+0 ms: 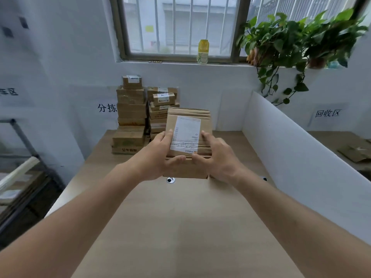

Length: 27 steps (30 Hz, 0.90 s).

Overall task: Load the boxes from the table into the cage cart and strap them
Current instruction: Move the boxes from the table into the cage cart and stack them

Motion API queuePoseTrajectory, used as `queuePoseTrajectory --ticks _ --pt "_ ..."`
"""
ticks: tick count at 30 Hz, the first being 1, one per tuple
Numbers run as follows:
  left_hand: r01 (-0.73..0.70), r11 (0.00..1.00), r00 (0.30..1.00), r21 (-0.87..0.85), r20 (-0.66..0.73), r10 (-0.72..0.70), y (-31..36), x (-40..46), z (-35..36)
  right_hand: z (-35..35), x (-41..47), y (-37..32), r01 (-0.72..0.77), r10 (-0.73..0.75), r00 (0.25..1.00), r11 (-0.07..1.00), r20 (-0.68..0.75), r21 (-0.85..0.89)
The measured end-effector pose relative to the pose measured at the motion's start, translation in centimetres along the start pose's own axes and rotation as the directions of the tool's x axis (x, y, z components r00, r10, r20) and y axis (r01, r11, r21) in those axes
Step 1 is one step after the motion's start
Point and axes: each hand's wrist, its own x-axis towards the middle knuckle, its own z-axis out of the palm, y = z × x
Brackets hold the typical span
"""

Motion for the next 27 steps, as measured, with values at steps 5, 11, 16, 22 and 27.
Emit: queuePoseTrajectory --ticks 5,11,16,22,27 --pt "0.116 0.993 0.992 0.015 -0.051 -0.115 0.4 -4.8 -0.4 0.7 -1.7 -1.4 0.111 -0.114 0.988 0.993 0.108 0.031" --pt "0.291 0.955 0.951 0.048 -0.123 -0.284 -1.6 -11.6 -1.7 4.4 -3.2 -5.6 0.237 -0.255 0.945 0.966 0.203 0.106" --pt "0.412 0.910 0.901 0.052 -0.172 -0.398 -5.4 -18.2 -3.8 9.1 -4.3 -10.8 0.318 -0.356 0.891 0.932 0.282 0.173" --pt "0.541 0.841 0.819 -0.001 -0.225 -0.528 -12.6 -26.8 -6.9 16.7 -5.8 -19.4 0.398 -0.456 0.817 0.889 0.353 0.226" --pt "0.596 0.803 0.770 -0.012 -0.274 -0.576 -19.5 -34.3 -10.2 24.0 -7.9 -27.7 0.435 -0.508 0.774 0.860 0.379 0.265"
